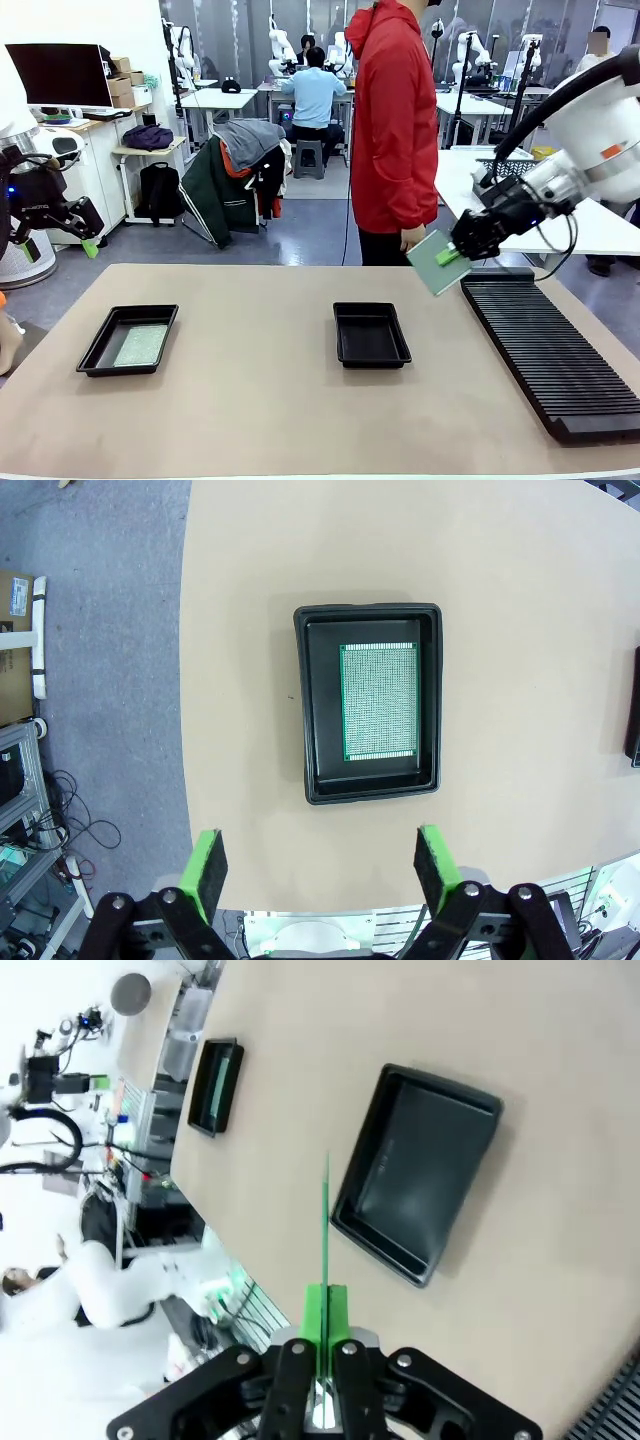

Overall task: Inspect and transfer BCBs to ESD trays.
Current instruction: Pick up the Blank PCB from the PCB Rack and place it in the right ESD tray.

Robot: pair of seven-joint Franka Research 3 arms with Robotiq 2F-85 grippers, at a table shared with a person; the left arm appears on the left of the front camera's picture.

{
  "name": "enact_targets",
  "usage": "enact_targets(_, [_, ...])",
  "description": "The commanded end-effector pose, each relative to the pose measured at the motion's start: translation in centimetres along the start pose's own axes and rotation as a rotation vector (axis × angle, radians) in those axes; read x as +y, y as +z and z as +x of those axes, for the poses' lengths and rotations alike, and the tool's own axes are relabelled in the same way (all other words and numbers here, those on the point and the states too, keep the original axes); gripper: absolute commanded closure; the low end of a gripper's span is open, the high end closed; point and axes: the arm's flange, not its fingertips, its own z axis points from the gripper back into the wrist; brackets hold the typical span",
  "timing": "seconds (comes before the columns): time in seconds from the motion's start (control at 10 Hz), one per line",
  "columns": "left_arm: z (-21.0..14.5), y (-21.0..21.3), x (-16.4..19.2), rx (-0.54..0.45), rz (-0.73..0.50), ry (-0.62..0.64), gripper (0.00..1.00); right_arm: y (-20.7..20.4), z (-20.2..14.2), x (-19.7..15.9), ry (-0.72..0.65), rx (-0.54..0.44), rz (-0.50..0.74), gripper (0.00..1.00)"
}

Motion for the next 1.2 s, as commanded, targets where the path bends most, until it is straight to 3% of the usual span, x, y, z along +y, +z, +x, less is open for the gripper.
enact_targets(0.0, [0.0, -0.2, 0.1, -0.006, 0.000, 0.001, 0.00, -3.6, -0.2, 0.4, -0.066, -0.097, 0.053, 0.97])
enact_targets(0.3, [0.0, -0.2, 0.1, -0.006, 0.000, 0.001, 0.00, -7.9, -0.6, -0.5, -0.111, -0.154, 0.075, 0.97])
enact_targets(1.1, [0.0, -0.2, 0.1, -0.006, 0.000, 0.001, 0.00, -16.0, -0.4, -7.2, -0.128, -0.134, 0.159, 0.97])
